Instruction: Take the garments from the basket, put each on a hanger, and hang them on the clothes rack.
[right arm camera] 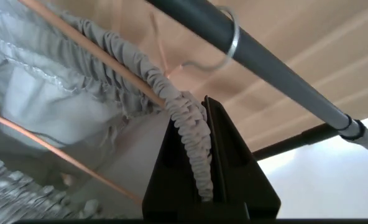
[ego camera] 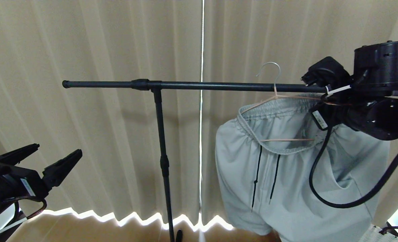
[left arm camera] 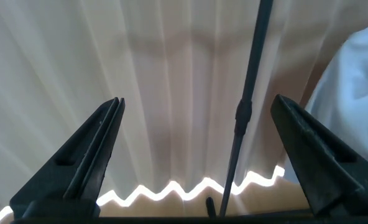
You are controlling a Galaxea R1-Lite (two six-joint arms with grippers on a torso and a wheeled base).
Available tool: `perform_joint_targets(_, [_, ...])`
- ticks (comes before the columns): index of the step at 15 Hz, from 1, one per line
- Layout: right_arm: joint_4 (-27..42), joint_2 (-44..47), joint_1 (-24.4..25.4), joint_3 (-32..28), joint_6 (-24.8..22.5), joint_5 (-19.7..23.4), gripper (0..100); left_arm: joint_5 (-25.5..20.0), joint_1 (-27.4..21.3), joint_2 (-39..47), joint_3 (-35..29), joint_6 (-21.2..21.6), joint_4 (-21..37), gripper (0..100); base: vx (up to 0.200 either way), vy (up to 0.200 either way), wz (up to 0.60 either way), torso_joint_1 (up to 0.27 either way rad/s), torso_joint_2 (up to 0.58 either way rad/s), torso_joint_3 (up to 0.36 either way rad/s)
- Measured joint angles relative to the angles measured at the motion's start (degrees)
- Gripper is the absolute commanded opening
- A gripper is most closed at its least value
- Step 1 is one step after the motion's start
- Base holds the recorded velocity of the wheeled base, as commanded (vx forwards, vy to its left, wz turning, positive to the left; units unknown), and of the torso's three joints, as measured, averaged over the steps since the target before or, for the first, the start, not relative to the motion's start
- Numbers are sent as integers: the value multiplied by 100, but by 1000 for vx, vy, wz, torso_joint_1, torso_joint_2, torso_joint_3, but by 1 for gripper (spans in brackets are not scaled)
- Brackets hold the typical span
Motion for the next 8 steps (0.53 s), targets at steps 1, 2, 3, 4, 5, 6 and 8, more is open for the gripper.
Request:
perform_joint_targets(1, [13, 141, -20, -91, -10, -88, 0, -2, -2, -6, 0, 0, -2, 100, 0, 0, 0, 0, 0, 0])
perform_joint_targets(2, [13, 282, -44, -183, -18, -160, 0, -2, -2, -20, 4, 0, 2, 100, 0, 0, 0, 0, 0, 0])
perform_joint_targets(3, [16, 411, -55, -267, -27, -195, 0, -2, -2, -37, 6, 0, 0, 100, 0, 0, 0, 0, 0, 0])
perform_joint_targets(4, [16, 499, -55, -317, -29, -202, 0, -2, -2, -48, 9, 0, 0, 100, 0, 0, 0, 0, 0, 0])
perform_joint_targets(5, [18, 592, -59, -364, -32, -206, 0, -2, -6, -66, 9, 0, 0, 100, 0, 0, 0, 0, 0, 0])
perform_joint_targets(6, [18, 669, -59, -402, -29, -208, 0, 0, -5, -78, 9, 0, 0, 100, 0, 0, 0, 0, 0, 0])
perform_joint_targets(8, [18, 763, -55, -424, -29, -206, 0, -2, -2, -94, 9, 0, 0, 100, 0, 0, 0, 0, 0, 0])
